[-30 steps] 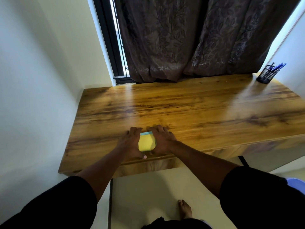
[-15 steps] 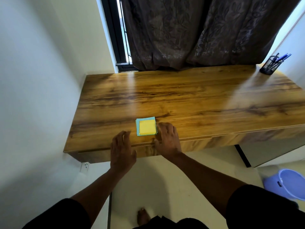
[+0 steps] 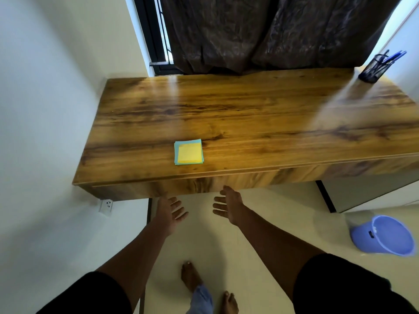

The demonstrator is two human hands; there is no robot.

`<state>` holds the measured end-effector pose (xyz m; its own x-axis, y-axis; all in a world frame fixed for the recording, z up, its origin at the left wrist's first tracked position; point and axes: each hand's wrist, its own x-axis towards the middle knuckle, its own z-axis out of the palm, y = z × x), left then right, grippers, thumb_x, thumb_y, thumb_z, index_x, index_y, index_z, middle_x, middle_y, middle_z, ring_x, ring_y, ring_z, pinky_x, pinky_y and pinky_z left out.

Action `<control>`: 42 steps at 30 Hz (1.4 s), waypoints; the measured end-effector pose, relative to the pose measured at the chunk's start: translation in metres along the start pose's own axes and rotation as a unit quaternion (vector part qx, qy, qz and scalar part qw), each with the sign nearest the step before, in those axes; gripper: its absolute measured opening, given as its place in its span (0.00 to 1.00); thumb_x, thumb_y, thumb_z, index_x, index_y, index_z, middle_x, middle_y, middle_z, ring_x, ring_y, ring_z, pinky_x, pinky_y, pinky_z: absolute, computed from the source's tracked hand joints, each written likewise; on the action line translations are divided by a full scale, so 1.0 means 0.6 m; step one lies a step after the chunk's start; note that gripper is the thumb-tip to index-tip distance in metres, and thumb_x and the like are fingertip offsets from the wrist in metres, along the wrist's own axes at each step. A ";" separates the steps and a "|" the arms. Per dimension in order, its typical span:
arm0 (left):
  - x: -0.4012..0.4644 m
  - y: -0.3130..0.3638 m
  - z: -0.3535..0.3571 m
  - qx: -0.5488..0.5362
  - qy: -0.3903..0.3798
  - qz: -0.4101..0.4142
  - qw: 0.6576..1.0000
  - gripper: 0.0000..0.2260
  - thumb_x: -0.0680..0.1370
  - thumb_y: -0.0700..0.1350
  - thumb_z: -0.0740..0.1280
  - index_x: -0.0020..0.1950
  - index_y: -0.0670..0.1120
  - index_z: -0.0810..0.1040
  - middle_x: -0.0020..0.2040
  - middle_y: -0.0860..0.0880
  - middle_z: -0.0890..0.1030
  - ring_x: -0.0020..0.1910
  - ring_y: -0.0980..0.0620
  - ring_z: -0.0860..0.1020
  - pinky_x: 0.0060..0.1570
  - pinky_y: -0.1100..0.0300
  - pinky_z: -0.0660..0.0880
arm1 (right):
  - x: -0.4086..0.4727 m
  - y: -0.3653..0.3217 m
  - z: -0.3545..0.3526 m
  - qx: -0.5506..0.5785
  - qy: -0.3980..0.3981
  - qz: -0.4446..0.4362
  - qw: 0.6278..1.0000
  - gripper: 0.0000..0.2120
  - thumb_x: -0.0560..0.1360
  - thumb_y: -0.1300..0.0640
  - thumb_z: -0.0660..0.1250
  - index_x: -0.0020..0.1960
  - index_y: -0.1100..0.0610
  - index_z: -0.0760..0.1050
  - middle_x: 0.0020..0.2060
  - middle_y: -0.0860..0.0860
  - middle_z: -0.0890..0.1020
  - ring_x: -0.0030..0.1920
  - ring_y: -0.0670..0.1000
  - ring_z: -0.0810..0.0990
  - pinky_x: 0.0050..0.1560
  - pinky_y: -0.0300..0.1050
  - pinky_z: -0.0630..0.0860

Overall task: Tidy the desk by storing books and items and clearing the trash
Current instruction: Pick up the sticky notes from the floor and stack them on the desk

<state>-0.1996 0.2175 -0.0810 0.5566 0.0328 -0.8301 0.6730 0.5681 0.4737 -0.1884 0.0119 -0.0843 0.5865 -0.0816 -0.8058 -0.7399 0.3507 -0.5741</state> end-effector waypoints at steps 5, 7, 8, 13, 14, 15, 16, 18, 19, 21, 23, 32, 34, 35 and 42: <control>0.027 0.005 0.000 -0.183 0.013 -0.030 0.983 0.31 0.82 0.62 0.60 0.75 0.40 0.65 0.71 0.37 0.70 0.73 0.34 0.68 0.72 0.36 0.66 | 0.031 -0.010 0.006 0.189 0.047 0.053 0.979 0.26 0.84 0.43 0.57 0.75 0.60 0.66 0.66 0.64 0.75 0.63 0.66 0.77 0.61 0.62 0.77; 0.035 0.014 0.004 -0.235 0.025 -0.029 0.971 0.31 0.82 0.62 0.58 0.77 0.41 0.64 0.73 0.38 0.68 0.75 0.35 0.66 0.73 0.36 0.64 | 0.041 -0.021 0.019 0.234 0.061 0.063 0.968 0.28 0.83 0.42 0.56 0.76 0.59 0.66 0.67 0.63 0.74 0.65 0.65 0.76 0.65 0.62 0.75; 0.040 0.019 0.005 -0.254 0.030 -0.029 0.966 0.32 0.82 0.62 0.58 0.77 0.42 0.63 0.75 0.38 0.68 0.75 0.36 0.65 0.74 0.36 0.64 | 0.046 -0.026 0.026 0.252 0.065 0.068 0.963 0.29 0.83 0.40 0.56 0.76 0.58 0.65 0.68 0.62 0.74 0.66 0.65 0.75 0.67 0.62 0.74; 0.075 0.043 0.005 -0.290 0.016 -0.038 0.956 0.36 0.80 0.69 0.56 0.78 0.44 0.65 0.72 0.41 0.72 0.74 0.39 0.67 0.74 0.38 0.63 | 0.060 -0.043 0.060 0.325 0.090 0.094 0.937 0.33 0.80 0.32 0.53 0.77 0.51 0.65 0.70 0.60 0.74 0.71 0.60 0.72 0.71 0.58 0.69; 0.082 0.047 0.007 -0.299 0.020 -0.041 0.953 0.36 0.79 0.70 0.56 0.76 0.45 0.67 0.70 0.41 0.74 0.71 0.38 0.70 0.73 0.38 0.64 | 0.063 -0.044 0.067 0.336 0.101 0.100 0.931 0.34 0.79 0.31 0.53 0.77 0.51 0.65 0.71 0.59 0.73 0.71 0.60 0.71 0.72 0.58 0.68; 0.090 0.049 0.009 -0.311 0.026 -0.047 0.949 0.37 0.78 0.71 0.56 0.75 0.45 0.68 0.69 0.41 0.75 0.67 0.38 0.73 0.71 0.38 0.66 | 0.068 -0.042 0.072 0.345 0.114 0.105 0.926 0.36 0.78 0.29 0.53 0.77 0.50 0.65 0.72 0.59 0.73 0.72 0.59 0.71 0.73 0.58 0.68; 0.097 0.050 0.011 -0.323 0.033 -0.052 0.945 0.37 0.77 0.73 0.56 0.74 0.46 0.70 0.67 0.41 0.77 0.64 0.38 0.75 0.70 0.39 0.68 | 0.073 -0.039 0.075 0.354 0.122 0.107 0.921 0.37 0.76 0.27 0.53 0.77 0.49 0.65 0.72 0.59 0.73 0.72 0.59 0.71 0.73 0.58 0.67; 0.105 0.051 0.019 -0.350 0.035 -0.055 0.934 0.39 0.75 0.75 0.56 0.70 0.46 0.73 0.64 0.40 0.79 0.61 0.38 0.78 0.68 0.40 0.72 | 0.086 -0.031 0.076 0.376 0.123 0.102 0.913 0.40 0.73 0.24 0.55 0.75 0.48 0.68 0.70 0.58 0.75 0.71 0.58 0.73 0.73 0.59 0.67; 0.109 0.051 0.021 -0.365 0.031 -0.055 0.929 0.40 0.74 0.77 0.56 0.68 0.45 0.74 0.63 0.39 0.80 0.60 0.37 0.79 0.66 0.40 0.73 | 0.094 -0.026 0.074 0.389 0.121 0.099 0.908 0.40 0.72 0.23 0.56 0.74 0.49 0.69 0.68 0.58 0.76 0.69 0.59 0.74 0.73 0.60 0.67; 0.115 0.052 0.020 -0.389 0.026 -0.054 0.919 0.42 0.71 0.79 0.56 0.67 0.46 0.75 0.63 0.39 0.80 0.62 0.36 0.78 0.67 0.37 0.72 | 0.105 -0.016 0.073 0.413 0.112 0.096 0.899 0.42 0.70 0.23 0.59 0.73 0.50 0.70 0.64 0.58 0.79 0.64 0.59 0.78 0.72 0.61 0.68; 0.119 0.052 0.020 -0.391 0.033 -0.057 0.918 0.42 0.70 0.80 0.56 0.68 0.48 0.74 0.65 0.40 0.79 0.66 0.36 0.76 0.70 0.36 0.67 | 0.110 -0.011 0.073 0.426 0.102 0.092 0.894 0.44 0.69 0.23 0.61 0.74 0.51 0.67 0.63 0.59 0.78 0.62 0.59 0.79 0.72 0.62 0.68; 0.086 0.035 0.027 -0.364 0.044 -0.041 0.929 0.34 0.77 0.75 0.53 0.55 0.45 0.77 0.57 0.41 0.80 0.66 0.40 0.75 0.74 0.40 0.63 | 0.104 -0.006 0.057 0.436 0.076 0.099 0.891 0.45 0.68 0.22 0.62 0.72 0.53 0.69 0.62 0.60 0.79 0.62 0.61 0.80 0.73 0.61 0.67; 0.078 0.031 0.031 -0.363 0.044 -0.034 0.930 0.33 0.78 0.74 0.52 0.52 0.45 0.76 0.53 0.41 0.79 0.64 0.40 0.75 0.74 0.41 0.63 | 0.099 0.001 0.052 0.435 0.068 0.098 0.893 0.44 0.68 0.23 0.63 0.72 0.53 0.69 0.64 0.59 0.79 0.64 0.60 0.80 0.74 0.61 0.67; 0.077 0.028 0.031 -0.364 0.041 -0.032 0.930 0.33 0.78 0.74 0.52 0.52 0.45 0.76 0.53 0.41 0.79 0.64 0.40 0.75 0.75 0.41 0.63 | 0.097 0.005 0.049 0.435 0.064 0.097 0.893 0.44 0.68 0.23 0.64 0.72 0.53 0.69 0.64 0.59 0.79 0.64 0.59 0.80 0.74 0.61 0.67; 0.058 -0.007 0.015 -0.364 0.042 -0.011 0.930 0.33 0.78 0.73 0.53 0.54 0.44 0.76 0.55 0.41 0.79 0.64 0.39 0.76 0.74 0.40 0.65 | 0.070 0.033 0.025 0.425 0.042 0.104 0.898 0.45 0.69 0.24 0.65 0.73 0.55 0.69 0.70 0.61 0.75 0.69 0.62 0.75 0.73 0.60 0.68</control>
<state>-0.1787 0.2089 -0.1094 0.4856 0.0614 -0.8720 0.1585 0.9748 0.1570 -0.1733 0.0292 -0.1276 0.4121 0.0101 -0.9111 -0.2904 0.9492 -0.1208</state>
